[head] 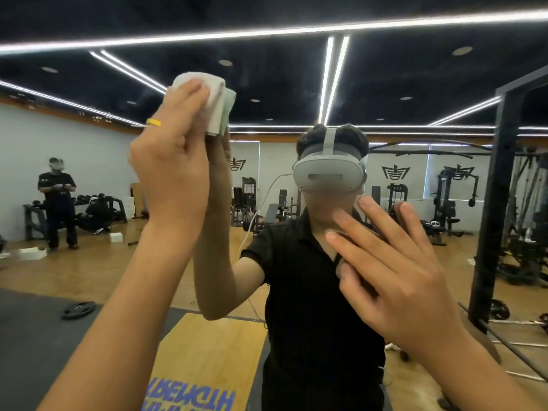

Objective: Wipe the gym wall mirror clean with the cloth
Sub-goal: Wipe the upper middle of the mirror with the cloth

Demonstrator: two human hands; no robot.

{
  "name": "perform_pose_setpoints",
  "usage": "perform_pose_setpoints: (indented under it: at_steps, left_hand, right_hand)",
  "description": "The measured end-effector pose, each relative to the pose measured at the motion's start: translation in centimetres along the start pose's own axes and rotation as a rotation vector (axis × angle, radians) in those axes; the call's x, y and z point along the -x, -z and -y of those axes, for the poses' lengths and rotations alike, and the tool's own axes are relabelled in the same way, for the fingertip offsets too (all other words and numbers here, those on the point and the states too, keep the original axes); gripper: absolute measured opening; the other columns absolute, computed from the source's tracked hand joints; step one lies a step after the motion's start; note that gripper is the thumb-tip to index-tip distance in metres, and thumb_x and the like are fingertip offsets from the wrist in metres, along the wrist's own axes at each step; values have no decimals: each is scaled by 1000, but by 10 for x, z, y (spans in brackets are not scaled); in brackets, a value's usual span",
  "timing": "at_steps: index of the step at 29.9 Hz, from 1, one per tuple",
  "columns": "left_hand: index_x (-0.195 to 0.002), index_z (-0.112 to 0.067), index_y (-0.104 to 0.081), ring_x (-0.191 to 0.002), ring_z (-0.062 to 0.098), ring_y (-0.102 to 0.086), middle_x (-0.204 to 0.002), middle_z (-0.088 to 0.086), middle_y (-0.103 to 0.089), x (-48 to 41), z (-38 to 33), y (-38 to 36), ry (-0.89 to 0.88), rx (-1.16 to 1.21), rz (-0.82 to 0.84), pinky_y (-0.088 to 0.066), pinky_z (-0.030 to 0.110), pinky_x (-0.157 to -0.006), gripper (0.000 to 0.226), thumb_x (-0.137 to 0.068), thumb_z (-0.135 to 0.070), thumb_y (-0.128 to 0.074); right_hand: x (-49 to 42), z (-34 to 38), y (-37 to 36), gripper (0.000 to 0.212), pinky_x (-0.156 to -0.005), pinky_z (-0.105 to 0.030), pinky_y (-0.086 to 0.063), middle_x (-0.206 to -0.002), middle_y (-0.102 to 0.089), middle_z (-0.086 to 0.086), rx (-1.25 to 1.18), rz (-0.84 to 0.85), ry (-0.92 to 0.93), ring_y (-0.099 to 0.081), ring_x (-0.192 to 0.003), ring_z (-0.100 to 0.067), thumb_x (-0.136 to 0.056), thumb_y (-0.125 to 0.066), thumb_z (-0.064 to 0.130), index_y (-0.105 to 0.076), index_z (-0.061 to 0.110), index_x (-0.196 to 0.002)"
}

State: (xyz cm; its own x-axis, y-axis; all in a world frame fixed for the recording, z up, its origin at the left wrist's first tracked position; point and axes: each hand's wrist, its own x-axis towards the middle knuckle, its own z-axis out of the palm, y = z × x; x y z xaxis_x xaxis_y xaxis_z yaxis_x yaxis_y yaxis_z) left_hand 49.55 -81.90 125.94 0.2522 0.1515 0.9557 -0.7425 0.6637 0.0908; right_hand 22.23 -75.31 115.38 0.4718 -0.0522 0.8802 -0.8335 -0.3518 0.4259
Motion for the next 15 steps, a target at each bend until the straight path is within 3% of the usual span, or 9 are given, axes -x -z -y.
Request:
perform_pose_setpoints:
  at_steps: [4,7,11,15]
  left_hand:
    - [-127,-12,-73,-121,17,-66,-129,0,-71,-9,-26,-21,-27,45,2,-50,20,-103,29,-105,-22,-57]
    - [-121,-10,-75,-113,16,-69,-123,1,-74,-14,-50,-35,-73,106,0,-45,8,-102,27,-102,-19,-59]
    - [-118,-5,-75,-118,29,-69,-124,5,-73,-12,-80,-47,-185,172,42,-52,31,-106,24,-96,-7,-64]
    - [-118,-4,-74,-109,29,-71,-122,7,-74,8,-106,-53,-337,183,145,-56,33,-94,36,-84,8,-76]
  right_hand:
    - [0,1,0,37,-123,-60,-26,-149,-55,-5,-7,1,-3,-42,-148,-30,-96,-63,18,-69,15,-132]
    - [0,1,1,38,-123,-60,-23,-150,-54,-4,2,22,-3,-41,-149,-29,-96,-65,25,-69,16,-133]
    - [1,1,1,39,-123,-61,-25,-151,-54,-5,28,33,6,-41,-149,-30,-98,-65,33,-68,16,-133]
    - [1,0,1,39,-120,-64,-28,-149,-55,-6,41,31,7,-42,-147,-31,-97,-68,32,-69,15,-132]
